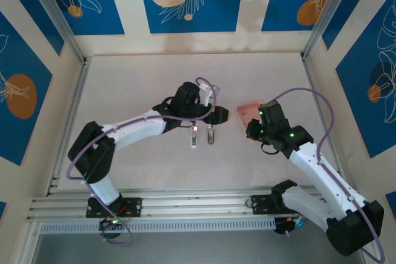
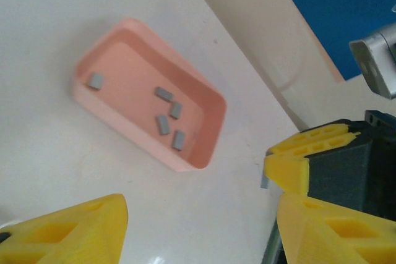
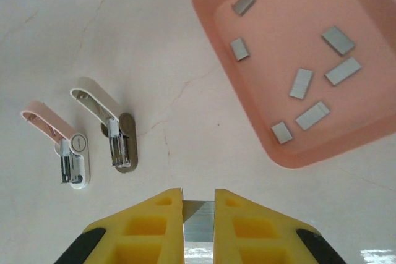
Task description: Load the staples into the stapler
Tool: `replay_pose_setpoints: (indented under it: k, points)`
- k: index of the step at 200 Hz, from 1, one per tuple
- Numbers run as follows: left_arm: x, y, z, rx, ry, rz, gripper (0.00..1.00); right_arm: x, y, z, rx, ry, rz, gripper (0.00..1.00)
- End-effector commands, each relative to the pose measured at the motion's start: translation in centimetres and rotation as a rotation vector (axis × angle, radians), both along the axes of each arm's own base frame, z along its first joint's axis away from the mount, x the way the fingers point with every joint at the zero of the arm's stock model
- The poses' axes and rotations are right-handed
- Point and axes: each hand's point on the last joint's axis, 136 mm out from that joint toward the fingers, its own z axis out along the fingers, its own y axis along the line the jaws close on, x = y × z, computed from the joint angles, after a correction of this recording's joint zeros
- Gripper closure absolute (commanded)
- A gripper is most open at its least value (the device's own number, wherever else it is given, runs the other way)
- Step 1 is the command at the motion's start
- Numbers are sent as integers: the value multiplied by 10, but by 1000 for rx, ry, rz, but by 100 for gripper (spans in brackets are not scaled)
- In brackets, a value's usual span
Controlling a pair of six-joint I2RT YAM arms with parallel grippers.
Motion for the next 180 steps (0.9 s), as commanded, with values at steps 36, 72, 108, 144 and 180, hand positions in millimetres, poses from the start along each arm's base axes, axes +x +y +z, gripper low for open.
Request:
replay_pose_setpoints:
  k: [36, 72, 108, 144, 180]
  points:
    - [21, 76, -7, 88, -134, 211, 33, 12, 30, 15, -17, -115, 15, 85]
    - [24, 112, -15, 125, -180, 318, 32, 14, 53, 2, -16, -108, 53, 85]
    - [23, 140, -32, 155, -215, 408, 31, 12, 76, -17, -21, -86, 92, 85]
    - [22, 161, -40, 170, -262, 488, 30, 16, 105, -31, 7, -70, 142, 85]
    - [19, 175, -56, 212, -293, 524, 28, 25, 119, -49, -43, -37, 181, 85]
